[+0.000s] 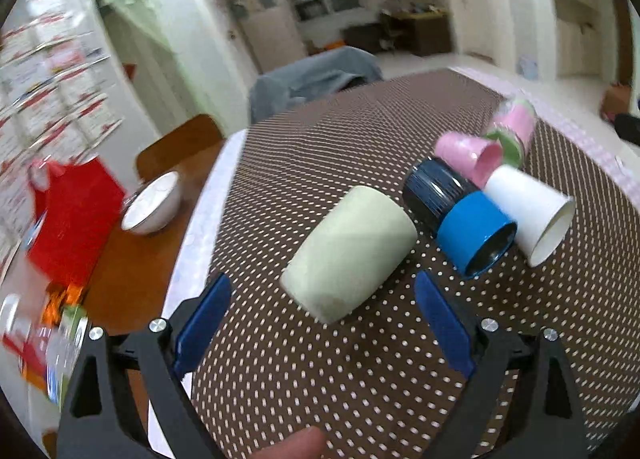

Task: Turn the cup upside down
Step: 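Close the left gripper around the pale green cup's body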

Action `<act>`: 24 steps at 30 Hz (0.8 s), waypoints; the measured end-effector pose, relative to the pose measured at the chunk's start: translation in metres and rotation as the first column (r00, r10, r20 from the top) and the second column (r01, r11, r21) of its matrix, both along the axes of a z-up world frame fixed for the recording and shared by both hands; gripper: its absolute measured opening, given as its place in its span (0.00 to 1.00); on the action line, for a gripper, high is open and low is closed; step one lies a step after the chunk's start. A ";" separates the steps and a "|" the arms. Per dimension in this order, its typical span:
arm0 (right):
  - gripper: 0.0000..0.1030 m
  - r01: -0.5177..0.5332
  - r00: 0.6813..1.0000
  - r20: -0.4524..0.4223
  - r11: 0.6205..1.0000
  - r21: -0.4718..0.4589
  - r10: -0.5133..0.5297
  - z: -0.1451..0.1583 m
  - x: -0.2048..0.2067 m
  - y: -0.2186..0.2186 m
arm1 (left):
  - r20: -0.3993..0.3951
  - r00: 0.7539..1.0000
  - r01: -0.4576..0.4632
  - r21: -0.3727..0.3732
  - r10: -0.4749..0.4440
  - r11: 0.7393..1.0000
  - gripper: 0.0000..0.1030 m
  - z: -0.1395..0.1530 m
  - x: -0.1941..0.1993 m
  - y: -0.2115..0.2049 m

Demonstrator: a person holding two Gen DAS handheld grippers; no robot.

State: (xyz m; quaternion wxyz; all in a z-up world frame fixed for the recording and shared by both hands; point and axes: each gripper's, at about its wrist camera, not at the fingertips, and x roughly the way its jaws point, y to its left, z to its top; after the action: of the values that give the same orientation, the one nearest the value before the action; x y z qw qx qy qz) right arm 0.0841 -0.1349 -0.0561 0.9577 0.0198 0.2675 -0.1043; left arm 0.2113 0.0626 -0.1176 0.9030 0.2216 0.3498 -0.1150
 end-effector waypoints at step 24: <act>0.94 0.064 0.991 -0.118 0.998 0.023 -0.061 -0.034 0.047 -0.021 | -0.331 0.922 0.226 0.039 -0.201 0.973 0.75 -0.057 0.096 -0.033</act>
State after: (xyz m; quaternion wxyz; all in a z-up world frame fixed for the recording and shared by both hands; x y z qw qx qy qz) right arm 0.1314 -0.1557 -0.0903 0.9363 0.0346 0.3237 -0.1315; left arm 0.3077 0.0296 -0.1742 0.8058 0.2706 0.4717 -0.2343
